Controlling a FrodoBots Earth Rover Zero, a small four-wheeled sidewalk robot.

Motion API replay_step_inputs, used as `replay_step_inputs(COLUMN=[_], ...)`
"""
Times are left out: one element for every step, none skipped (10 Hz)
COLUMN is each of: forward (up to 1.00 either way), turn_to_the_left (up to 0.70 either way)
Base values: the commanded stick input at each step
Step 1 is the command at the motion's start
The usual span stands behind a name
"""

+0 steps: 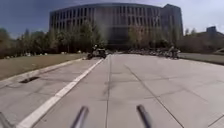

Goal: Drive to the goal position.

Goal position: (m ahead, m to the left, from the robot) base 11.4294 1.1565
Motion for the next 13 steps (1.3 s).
replay_step_inputs(forward=[0.70, 0.70, 0.70, 0.70, 0.70, 0.70, 0.70, 0.70, 0.70, 0.70, 0.70, 0.70, 0.70], turn_to_the_left=[-0.33, 0.00, 0.00, 0.00, 0.00, 0.00, 0.00, 0.00, 0.00, 0.00, 0.00, 0.00, 0.00])
